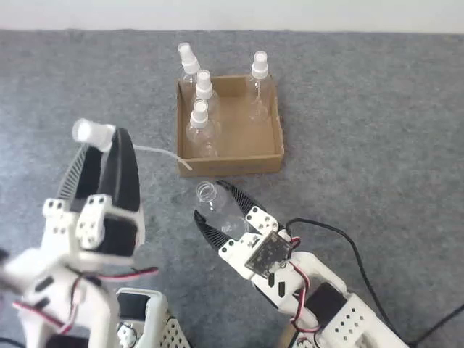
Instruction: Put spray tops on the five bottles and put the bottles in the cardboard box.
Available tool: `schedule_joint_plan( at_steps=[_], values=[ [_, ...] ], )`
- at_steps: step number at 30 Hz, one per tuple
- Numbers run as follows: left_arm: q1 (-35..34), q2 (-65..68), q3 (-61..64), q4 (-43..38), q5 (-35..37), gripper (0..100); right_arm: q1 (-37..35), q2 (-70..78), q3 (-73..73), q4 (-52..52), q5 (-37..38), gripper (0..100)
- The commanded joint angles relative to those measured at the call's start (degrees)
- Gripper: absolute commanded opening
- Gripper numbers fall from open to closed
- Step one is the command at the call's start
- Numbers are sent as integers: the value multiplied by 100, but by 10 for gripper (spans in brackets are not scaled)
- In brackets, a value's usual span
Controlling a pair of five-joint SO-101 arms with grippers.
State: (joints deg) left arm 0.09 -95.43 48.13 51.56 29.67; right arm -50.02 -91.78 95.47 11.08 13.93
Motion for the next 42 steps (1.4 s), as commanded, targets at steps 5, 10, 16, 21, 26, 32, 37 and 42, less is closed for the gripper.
schedule_joint_plan(
  at_steps=[5, 10, 16, 21, 26, 32, 37, 42],
  values=[
    [554, -914, 505, -290, -413, 12, -40, -110, 18, -154, 114, 26],
    [730, -888, 549, -273, -527, 12, -22, -110, 18, -154, 114, 26],
    [756, -888, 462, -273, -527, 12, -22, -119, 79, -171, 114, 26],
    [756, -888, 251, -176, -721, 12, -22, -119, 88, -171, 114, 26],
    [800, -888, 180, -44, -747, 12, -22, -119, 88, -171, 114, 26],
    [1424, -888, 242, -18, -1099, 12, -22, -119, 88, -171, 114, 26],
    [1459, -897, 233, 167, -1108, 12, -13, -127, 88, -171, 114, 26],
    [1459, -897, 374, 167, -1108, 12, 84, -163, 97, -171, 114, 26]
  ],
)
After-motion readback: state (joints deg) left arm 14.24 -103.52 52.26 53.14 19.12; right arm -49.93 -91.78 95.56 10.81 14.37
